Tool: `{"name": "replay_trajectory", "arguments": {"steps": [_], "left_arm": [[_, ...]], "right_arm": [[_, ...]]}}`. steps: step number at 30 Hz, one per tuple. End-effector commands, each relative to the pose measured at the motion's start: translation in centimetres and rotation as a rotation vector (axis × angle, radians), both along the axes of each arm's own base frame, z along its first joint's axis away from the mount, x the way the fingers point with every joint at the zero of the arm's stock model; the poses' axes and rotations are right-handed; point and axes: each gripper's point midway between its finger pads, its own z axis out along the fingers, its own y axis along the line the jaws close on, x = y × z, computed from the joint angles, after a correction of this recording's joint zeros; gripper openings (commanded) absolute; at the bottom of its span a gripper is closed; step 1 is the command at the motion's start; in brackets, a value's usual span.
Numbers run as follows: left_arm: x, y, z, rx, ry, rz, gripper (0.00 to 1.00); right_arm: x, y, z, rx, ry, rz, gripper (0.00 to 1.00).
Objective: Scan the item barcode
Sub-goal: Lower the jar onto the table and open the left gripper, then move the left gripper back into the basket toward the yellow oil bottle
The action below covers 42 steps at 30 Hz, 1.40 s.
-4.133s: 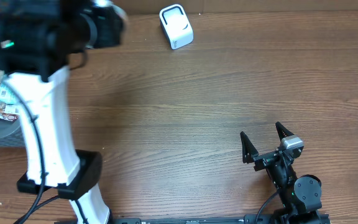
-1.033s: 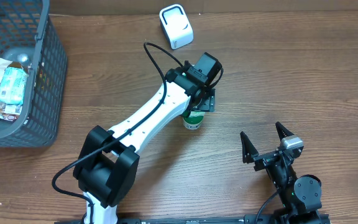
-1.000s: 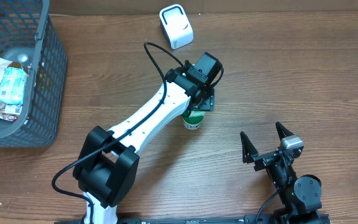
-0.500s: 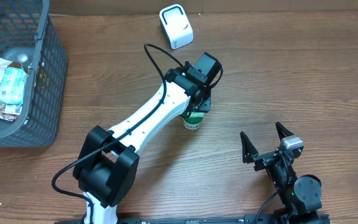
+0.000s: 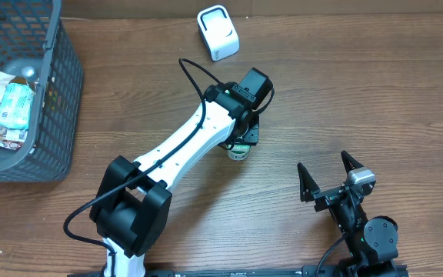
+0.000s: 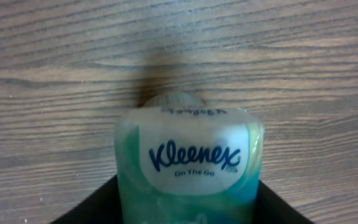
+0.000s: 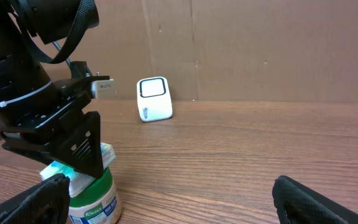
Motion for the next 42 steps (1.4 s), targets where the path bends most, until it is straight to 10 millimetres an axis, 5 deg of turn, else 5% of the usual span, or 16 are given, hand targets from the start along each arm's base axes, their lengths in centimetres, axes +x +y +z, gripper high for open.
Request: {"name": "replay_trajectory", "arguments": {"steps": [1,4,13,21,28,36,42], "left_arm": [[-0.3,-0.1,0.8,-0.016,-0.005,-0.013,0.65],[-0.2,-0.1,1.2,-0.012,-0.012,-0.047,0.83],[0.7,-0.9,6.0,-0.033,-0.065,-0.105,1.0],[2.0,-0.4,9.9,-0.034,-0.133,-0.174,0.95],[3.4,4.0,11.5,-0.017,-0.101,-0.136,1.0],[4.7,6.1,13.1,-0.129,-0.092,-0.201,1.0],[6.9,8.3,17.4,-0.216,-0.197,-0.21,1.0]], "right_arm": [[0.0,0.2,-0.2,-0.004,-0.005,0.009,1.0],[0.0,0.2,-0.2,-0.004,-0.004,0.009,1.0],[0.0,0.2,-0.2,-0.004,-0.004,0.009,1.0],[0.0,0.2,-0.2,-0.004,-0.005,0.009,1.0],[0.0,0.2,-0.2,-0.004,-0.004,0.009,1.0],[0.0,0.2,-0.2,-0.004,-0.005,0.009,1.0],[0.0,0.2,-0.2,-0.004,-0.005,0.009,1.0]]}}
